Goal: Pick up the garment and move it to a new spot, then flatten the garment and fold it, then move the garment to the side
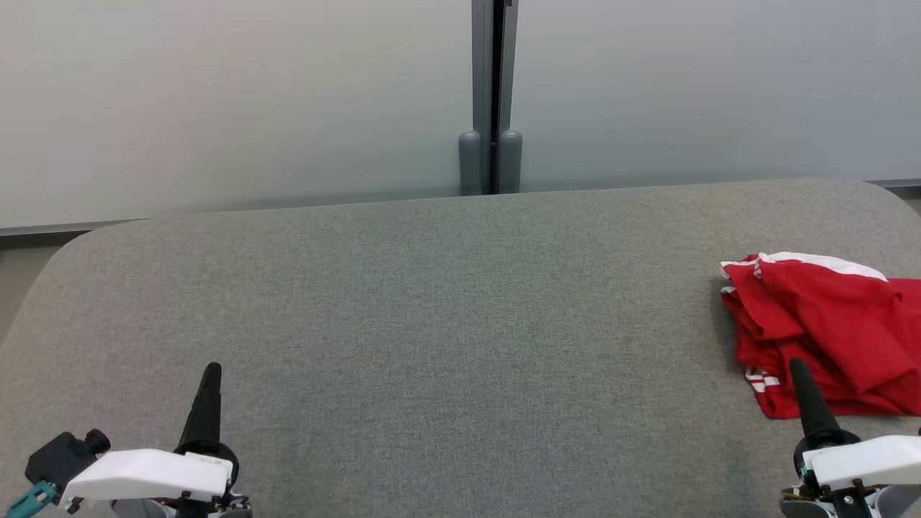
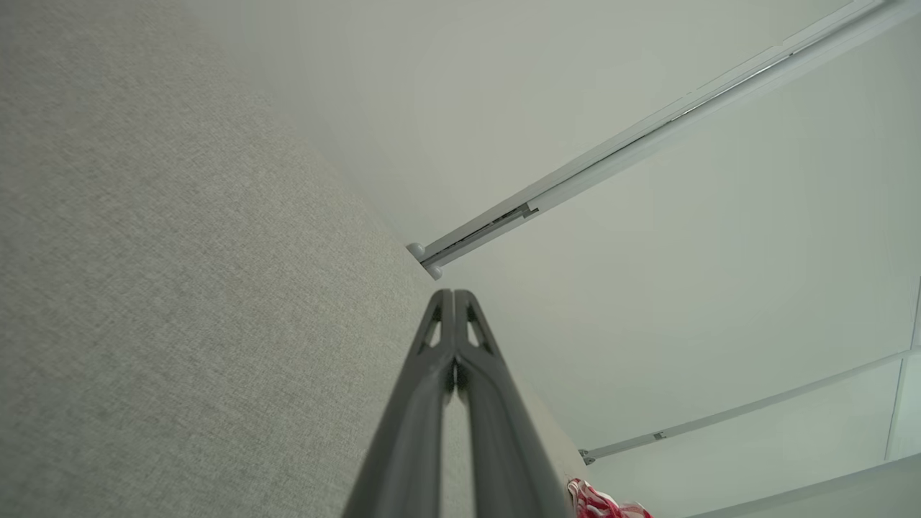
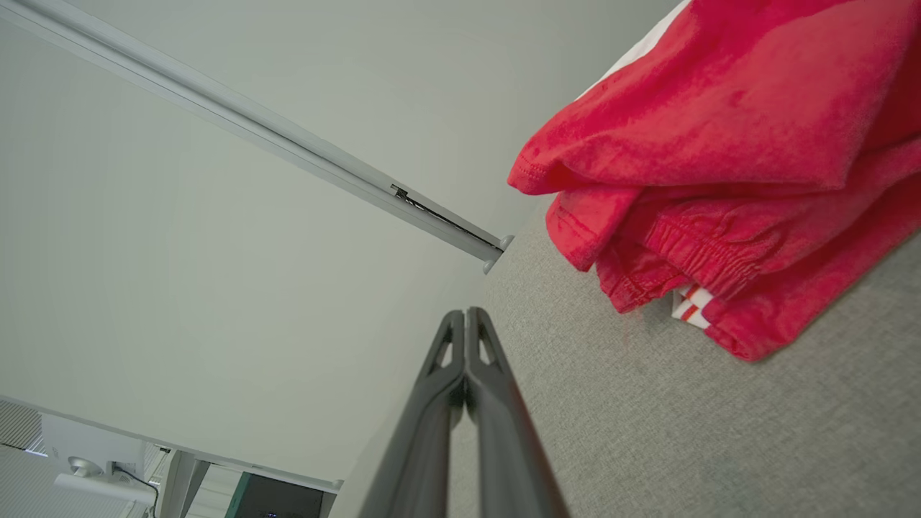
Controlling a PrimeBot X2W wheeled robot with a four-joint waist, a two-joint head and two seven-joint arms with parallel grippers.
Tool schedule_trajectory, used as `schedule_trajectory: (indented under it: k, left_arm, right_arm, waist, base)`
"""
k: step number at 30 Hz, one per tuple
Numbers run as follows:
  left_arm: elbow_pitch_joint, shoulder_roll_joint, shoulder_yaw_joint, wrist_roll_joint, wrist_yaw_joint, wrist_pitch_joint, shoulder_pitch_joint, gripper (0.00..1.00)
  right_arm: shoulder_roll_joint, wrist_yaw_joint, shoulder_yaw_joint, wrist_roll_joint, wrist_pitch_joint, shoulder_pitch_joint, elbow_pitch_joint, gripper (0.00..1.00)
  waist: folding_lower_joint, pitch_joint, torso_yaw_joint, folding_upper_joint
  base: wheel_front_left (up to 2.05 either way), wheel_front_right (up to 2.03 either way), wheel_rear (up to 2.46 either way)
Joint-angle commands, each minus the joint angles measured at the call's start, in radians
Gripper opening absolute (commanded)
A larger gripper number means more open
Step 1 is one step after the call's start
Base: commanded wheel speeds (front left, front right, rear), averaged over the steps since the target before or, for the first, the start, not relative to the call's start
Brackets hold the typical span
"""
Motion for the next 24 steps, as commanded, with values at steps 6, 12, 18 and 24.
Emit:
schedule_trajectory:
  k: [6,12,18,24]
  left_arm:
    - [0.007,-0.009,0.033,-0.065,-0.023,0.021,-0.042,0.00]
    - [0.018,-0.021,0.051,-0.109,-0.036,0.036,-0.049,0.00]
    - [0.028,-0.031,0.069,-0.150,-0.050,0.051,-0.061,0.00]
    - [0.038,-0.041,0.086,-0.191,-0.061,0.066,-0.068,0.00]
  right_arm:
    - [0.002,0.000,-0.017,0.073,0.019,-0.034,0.004,0.00]
    - [0.008,0.000,-0.025,0.123,0.032,-0.044,0.014,0.00]
    - [0.015,0.000,-0.032,0.169,0.043,-0.051,0.023,0.00]
    - [0.021,0.000,-0.040,0.213,0.054,-0.060,0.031,0.00]
  waist:
    - [0.0000,0.003,0.001,0.0000]
    - [0.0000,0.006,0.002,0.0000]
    - [0.0000,0.008,0.002,0.0000]
    - [0.0000,0.011,0.003,0.0000]
  base:
    - [0.00,0.00,0.00]
    - [0.00,0.00,0.00]
    - [0.00,0.00,0.00]
    - [0.00,0.00,0.00]
